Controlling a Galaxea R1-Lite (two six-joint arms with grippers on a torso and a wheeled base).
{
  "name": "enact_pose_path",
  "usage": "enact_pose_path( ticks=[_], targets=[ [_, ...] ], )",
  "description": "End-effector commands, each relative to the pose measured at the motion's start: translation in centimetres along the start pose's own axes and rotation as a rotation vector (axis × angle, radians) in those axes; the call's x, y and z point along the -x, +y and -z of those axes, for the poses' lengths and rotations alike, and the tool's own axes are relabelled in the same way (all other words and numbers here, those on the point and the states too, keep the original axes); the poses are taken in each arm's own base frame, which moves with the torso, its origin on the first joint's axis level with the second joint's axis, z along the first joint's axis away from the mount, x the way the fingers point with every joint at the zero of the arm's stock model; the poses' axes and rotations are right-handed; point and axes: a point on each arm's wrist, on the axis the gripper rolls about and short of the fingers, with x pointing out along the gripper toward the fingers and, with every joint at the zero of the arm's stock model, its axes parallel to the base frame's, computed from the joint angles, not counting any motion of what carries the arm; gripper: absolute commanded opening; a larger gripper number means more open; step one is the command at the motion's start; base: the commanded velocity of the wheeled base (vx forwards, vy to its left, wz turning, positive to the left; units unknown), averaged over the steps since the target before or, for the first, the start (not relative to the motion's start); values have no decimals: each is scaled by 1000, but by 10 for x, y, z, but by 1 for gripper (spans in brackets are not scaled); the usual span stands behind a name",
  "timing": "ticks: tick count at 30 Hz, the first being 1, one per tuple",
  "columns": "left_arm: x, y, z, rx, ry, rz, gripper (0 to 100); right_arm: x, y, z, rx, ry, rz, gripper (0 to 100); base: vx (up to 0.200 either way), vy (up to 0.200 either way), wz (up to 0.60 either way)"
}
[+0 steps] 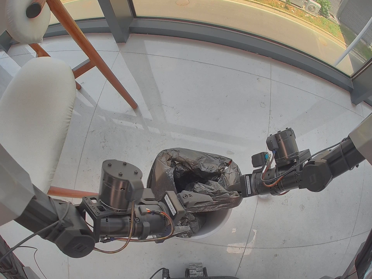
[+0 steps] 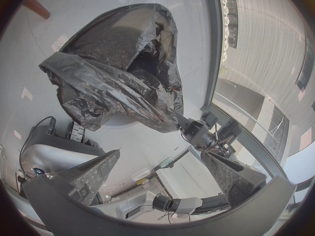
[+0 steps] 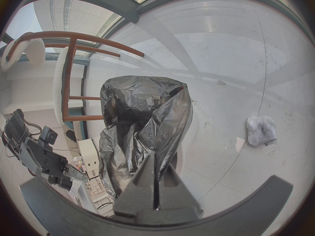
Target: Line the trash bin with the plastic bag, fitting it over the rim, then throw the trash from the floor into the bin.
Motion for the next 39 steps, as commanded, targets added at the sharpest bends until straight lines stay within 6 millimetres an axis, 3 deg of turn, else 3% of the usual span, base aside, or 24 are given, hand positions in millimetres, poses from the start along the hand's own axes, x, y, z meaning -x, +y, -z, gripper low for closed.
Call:
enact_pose_path(
  ticks=[1,12,22,31,39],
  targets=[
    [-22,9,-5,34,9,-40,100,-3,-1,2,-3,7,2,0,0,0,0],
    [-44,22,-12,85,-83,-108,100,3,-6,-5,-52,-24,8,0,0,0,0],
    [-41,23,-25,95,-188,-120,100,4,-5,-7,-53,-32,6,0,0,0,0],
    [-35,18,-51,117,-289,-79,100,5,-4,-10,-42,-73,-6,0,0,0,0],
    [-42,16,-59,108,-320,-45,100,9,-2,-8,-40,-75,-8,0,0,0,0]
  ],
)
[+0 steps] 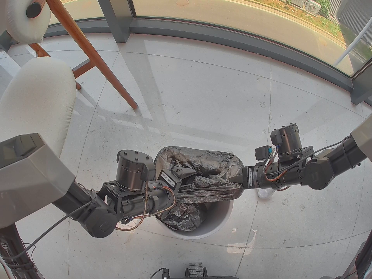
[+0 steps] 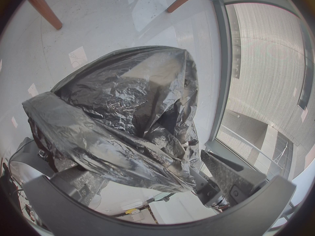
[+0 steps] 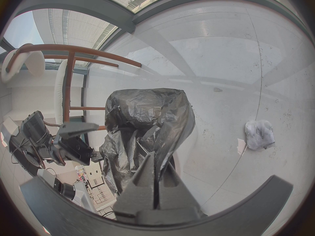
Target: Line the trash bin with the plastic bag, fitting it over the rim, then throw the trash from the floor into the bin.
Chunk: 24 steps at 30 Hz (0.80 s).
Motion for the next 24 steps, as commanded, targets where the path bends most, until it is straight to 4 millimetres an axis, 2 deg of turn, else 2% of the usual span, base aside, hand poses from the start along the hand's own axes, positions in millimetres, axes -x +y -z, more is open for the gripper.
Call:
enact_pose_path(
  ticks=[1,2,3,12,16,20,21,22,24],
  targets=[
    [-6,3,0,1,-14,-15,100,2,1,2,1,3,-2,0,0,0,0],
    [-6,3,0,1,-14,-15,100,2,1,2,1,3,-2,0,0,0,0],
    [-7,2,-1,0,-33,-17,0,2,1,2,1,3,-2,0,0,0,0],
    [-3,2,6,-6,-14,-20,0,1,-2,7,-2,20,8,0,0,0,0],
    [10,-1,28,-34,51,-36,0,2,-7,19,-12,58,27,0,0,0,0],
    [24,1,59,-73,146,-83,0,6,-13,36,-15,108,45,0,0,0,0],
    [24,1,59,-73,146,-83,0,6,-13,36,-15,108,45,0,0,0,0],
    [27,8,73,-100,185,-122,0,7,-19,41,-13,125,59,0,0,0,0],
    [27,12,78,-109,197,-141,0,7,-21,43,-9,131,64,0,0,0,0]
  ],
)
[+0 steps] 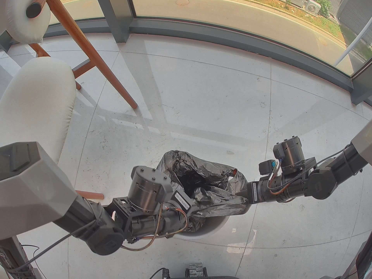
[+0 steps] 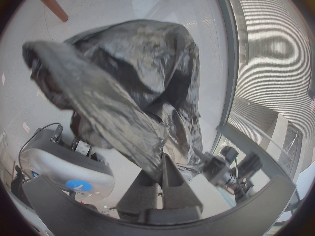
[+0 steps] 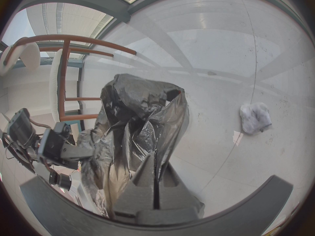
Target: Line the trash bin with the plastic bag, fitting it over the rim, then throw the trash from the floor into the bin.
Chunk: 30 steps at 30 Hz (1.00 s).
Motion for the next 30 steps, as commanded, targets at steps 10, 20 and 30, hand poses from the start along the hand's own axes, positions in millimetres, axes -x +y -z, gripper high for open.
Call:
enact_pose_path(
  ticks=[10,20,30],
  targets=[
    [7,13,32,-56,82,-57,0,0,-23,14,-8,50,40,0,0,0,0],
    [11,28,32,-69,90,-133,0,-9,-6,35,29,131,19,0,0,0,0],
    [14,39,34,-103,106,-204,0,-3,-3,56,18,193,18,100,0,0,0]
  ],
)
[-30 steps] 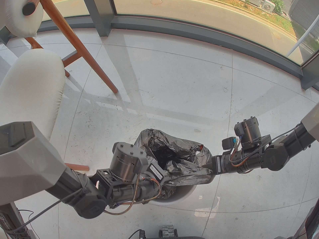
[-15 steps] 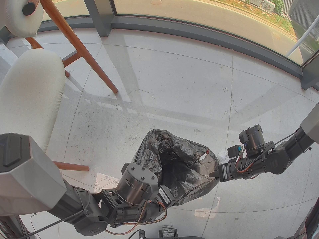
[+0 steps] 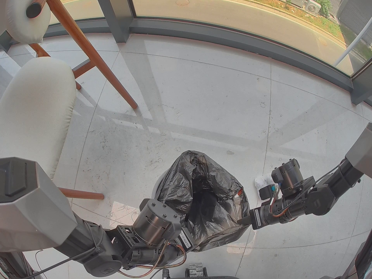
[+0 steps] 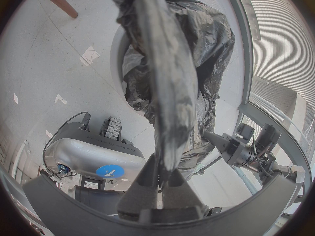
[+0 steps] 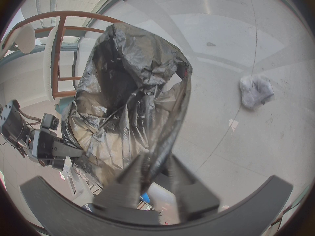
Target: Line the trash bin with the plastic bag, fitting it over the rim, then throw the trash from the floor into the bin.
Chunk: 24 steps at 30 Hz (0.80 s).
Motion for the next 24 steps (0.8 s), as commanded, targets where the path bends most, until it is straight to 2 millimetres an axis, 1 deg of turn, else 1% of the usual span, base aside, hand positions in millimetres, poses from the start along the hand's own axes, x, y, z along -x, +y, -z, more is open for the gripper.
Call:
enact_pose_path(
  ticks=[1,2,3,7,13,15,20,24],
  targets=[
    [1,5,2,-2,7,-19,0,4,4,7,0,10,-6,100,0,0,0],
    [1,6,2,-4,8,-20,0,11,5,5,-3,-14,-10,100,0,0,0],
    [1,6,3,-5,10,-23,0,14,6,4,-5,-22,-12,100,0,0,0],
    [2,9,6,-10,23,-36,0,27,-4,0,-53,-62,1,100,0,0,0],
    [2,20,24,-44,70,-78,0,40,-11,-2,-78,-104,7,100,0,0,0],
    [0,27,30,-57,86,-106,0,50,-13,-5,-82,-136,-23,100,0,0,0],
    [0,29,29,-54,84,-116,0,68,-19,-19,-153,-220,-47,100,0,0,0],
    [3,34,30,-56,91,-133,0,71,-22,-21,-200,-235,-46,100,0,0,0]
  ],
)
